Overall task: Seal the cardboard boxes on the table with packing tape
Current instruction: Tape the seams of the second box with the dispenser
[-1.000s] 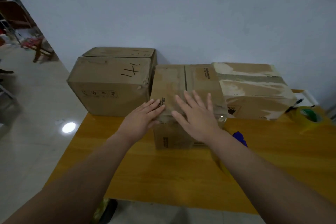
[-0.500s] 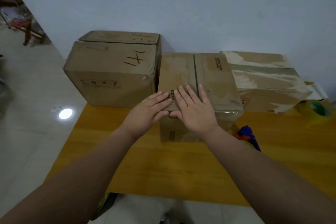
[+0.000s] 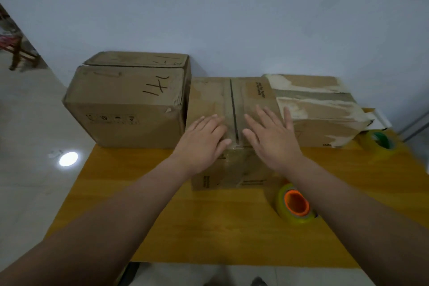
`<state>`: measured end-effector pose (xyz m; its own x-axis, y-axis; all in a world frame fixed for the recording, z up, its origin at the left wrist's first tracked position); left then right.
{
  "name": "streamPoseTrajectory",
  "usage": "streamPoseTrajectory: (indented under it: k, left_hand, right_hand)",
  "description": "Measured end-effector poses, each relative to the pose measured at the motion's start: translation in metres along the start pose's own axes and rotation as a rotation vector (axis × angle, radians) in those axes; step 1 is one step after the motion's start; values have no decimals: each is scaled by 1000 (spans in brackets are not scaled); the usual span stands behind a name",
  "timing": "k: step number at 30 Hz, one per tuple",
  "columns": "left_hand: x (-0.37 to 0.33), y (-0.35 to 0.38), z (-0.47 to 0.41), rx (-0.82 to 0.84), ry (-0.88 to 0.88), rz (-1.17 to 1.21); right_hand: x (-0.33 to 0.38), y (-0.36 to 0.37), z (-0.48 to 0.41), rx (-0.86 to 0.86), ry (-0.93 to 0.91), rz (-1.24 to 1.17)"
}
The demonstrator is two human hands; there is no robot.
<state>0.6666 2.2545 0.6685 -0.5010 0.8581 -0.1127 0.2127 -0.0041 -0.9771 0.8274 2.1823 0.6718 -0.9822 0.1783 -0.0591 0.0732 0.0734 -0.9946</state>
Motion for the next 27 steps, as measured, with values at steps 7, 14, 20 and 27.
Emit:
streamPoseTrajectory:
  k: [7, 14, 20, 27]
  left_hand:
    - [-30, 36, -30, 205, 41, -146]
    - [-29, 42, -31, 229, 53, -300]
    - [-28, 38, -29, 257, 51, -336]
    - [-34, 36, -27, 221, -13, -284]
  right_hand:
    - [-27, 29, 16, 114, 14, -10]
    - [-38, 36, 26, -92, -245, -76]
    - [-59, 33, 30, -94, -199, -422]
    - [-73, 62, 32, -152, -147, -507]
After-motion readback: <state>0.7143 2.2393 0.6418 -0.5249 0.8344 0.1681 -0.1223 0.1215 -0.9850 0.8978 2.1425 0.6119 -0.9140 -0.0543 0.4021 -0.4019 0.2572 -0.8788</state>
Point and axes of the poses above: each hand's wrist, its own z-axis away from the middle knuckle, its own y-axis out of the palm, x = y × z, the point moved 3 cm from there along -z, towards the middle knuckle, and after that the axes turned 4 degrees about x, right-handed, at the moved point
